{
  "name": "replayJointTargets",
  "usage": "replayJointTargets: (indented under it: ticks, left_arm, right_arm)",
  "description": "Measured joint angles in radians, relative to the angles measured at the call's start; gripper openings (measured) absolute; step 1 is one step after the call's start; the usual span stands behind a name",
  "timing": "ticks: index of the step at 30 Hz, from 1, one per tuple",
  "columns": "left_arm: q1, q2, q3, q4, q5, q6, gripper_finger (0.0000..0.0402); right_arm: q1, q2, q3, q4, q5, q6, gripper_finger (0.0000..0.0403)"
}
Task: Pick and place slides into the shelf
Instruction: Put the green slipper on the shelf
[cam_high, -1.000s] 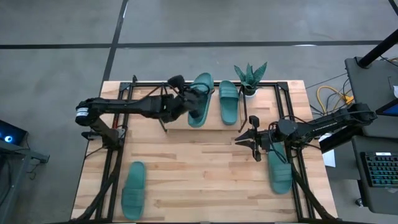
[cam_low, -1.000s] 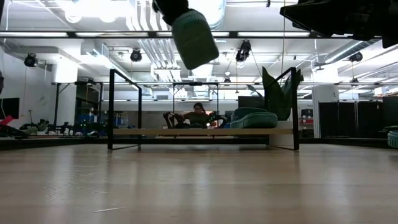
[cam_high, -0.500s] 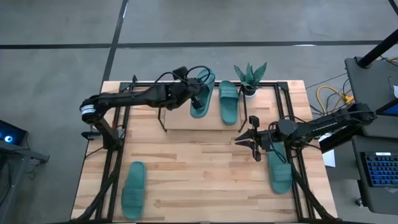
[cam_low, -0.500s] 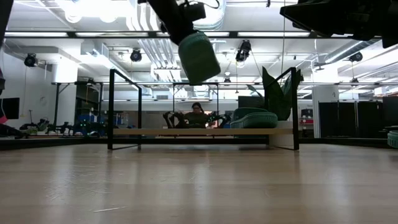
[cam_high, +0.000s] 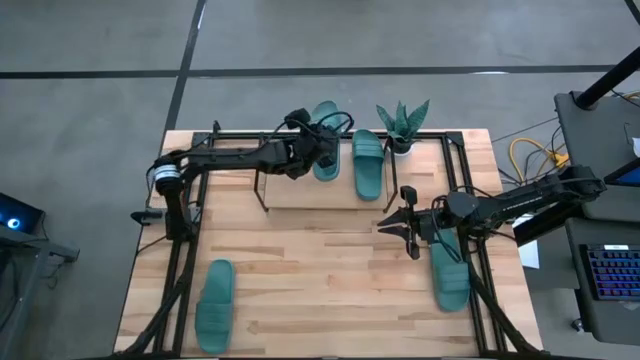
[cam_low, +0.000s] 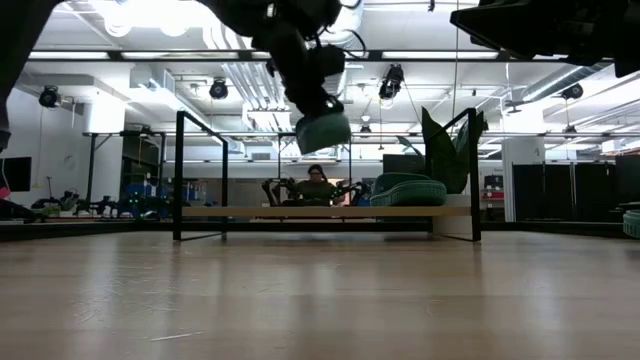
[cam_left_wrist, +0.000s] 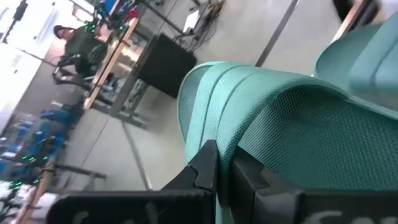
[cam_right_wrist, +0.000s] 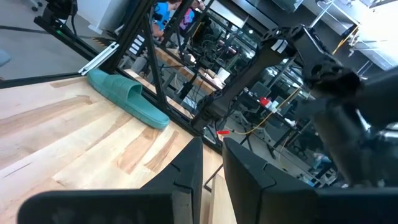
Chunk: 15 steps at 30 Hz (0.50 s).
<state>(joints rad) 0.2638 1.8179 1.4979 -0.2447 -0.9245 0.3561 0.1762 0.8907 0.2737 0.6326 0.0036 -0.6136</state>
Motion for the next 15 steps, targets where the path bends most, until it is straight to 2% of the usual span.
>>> replayJointTargets:
  ticks: [15]
  left_arm:
    - [0.005,0.078,0.000,0.053,0.000,-0.003,0.0000]
  right_arm:
    - [0.000,0.000,0.000,-0.009,0.008,0.000,0.0054]
